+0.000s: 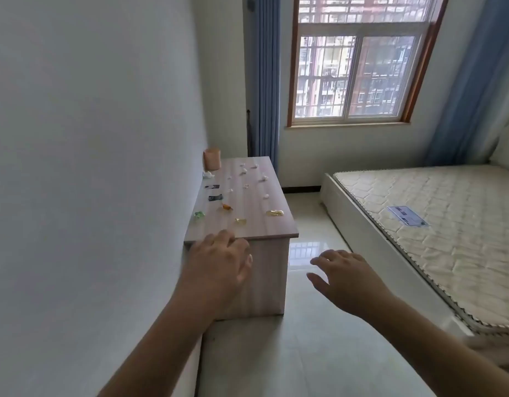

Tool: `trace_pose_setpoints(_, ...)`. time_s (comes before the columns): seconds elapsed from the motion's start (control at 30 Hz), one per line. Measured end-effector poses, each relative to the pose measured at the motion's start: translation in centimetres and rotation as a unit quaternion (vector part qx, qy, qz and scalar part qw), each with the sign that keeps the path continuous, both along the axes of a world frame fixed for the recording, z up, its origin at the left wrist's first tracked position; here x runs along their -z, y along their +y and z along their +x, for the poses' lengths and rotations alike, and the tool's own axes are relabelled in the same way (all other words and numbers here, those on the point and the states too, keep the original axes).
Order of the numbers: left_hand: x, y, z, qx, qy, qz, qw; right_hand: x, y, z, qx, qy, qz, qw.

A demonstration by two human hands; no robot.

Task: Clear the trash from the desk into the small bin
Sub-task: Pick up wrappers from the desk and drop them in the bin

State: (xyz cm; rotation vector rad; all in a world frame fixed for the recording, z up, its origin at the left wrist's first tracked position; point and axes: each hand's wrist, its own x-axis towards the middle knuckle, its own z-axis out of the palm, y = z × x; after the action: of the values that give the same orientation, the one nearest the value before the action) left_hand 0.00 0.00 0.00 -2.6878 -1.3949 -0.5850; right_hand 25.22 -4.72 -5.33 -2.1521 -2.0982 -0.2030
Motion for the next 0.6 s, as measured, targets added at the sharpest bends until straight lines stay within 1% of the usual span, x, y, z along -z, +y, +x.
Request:
trace_pose_setpoints(0.07, 0.3, 1.0, 2.0, 0.015, -0.02, 0.012, 1.0, 0.9, 0.6, 1.6, 0.007, 0.008, -0.002, 1.0)
trace_pose_setpoints(0.2, 2.1, 3.1, 7.4, 0.055, 0.015, 0.007, 0.998, 3.0, 1.5, 5.6, 0.03, 0.011, 0.032, 0.999)
trace_pose_setpoints(0.33, 5.1, 6.4, 12.6, 0.07, 0.046, 0.003, 0.997, 5.0, 2.3, 10.2, 0.051, 0.023, 0.039, 0.998)
trace_pose_setpoints(0.47, 8.6, 8.8, 17.0, 0.082, 0.056, -0.022, 0.995, 7.0, 3.4, 14.3, 0.071, 0.062, 0.03, 0.995)
trace_pose_setpoints(0.6, 11.3, 9.8, 19.3, 0.061, 0.04, -0.056, 0.996, 9.3, 5.0, 16.7, 0.083, 0.089, -0.014, 0.992)
